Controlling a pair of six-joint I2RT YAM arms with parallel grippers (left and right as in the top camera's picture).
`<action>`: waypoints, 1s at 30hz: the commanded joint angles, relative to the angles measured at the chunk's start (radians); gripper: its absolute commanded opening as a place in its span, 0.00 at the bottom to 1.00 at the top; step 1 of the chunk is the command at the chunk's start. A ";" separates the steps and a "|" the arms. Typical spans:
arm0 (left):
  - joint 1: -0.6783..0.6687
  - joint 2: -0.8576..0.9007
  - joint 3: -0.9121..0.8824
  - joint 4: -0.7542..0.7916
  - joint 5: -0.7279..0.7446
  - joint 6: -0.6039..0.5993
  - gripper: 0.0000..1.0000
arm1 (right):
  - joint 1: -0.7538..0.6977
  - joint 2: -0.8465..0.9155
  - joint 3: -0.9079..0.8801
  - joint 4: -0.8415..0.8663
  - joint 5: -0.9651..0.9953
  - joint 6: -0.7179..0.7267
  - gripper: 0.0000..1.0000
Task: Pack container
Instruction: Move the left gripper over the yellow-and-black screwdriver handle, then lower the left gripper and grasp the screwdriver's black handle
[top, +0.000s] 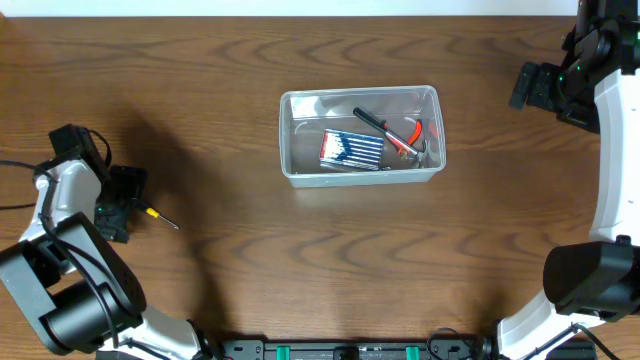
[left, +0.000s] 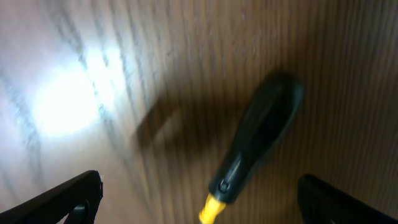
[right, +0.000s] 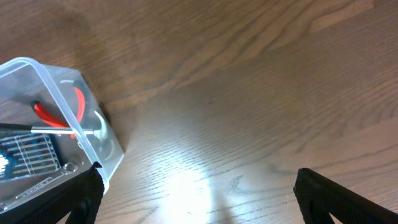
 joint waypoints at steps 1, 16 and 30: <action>0.005 0.021 -0.006 0.018 0.009 0.034 0.99 | -0.009 0.006 -0.003 -0.004 0.013 -0.001 0.99; 0.000 0.048 -0.006 0.084 0.010 0.043 0.99 | -0.009 0.006 -0.003 -0.006 0.013 -0.001 0.99; -0.006 0.122 -0.006 0.084 0.005 0.039 0.99 | -0.008 0.006 -0.003 -0.015 0.013 -0.001 0.99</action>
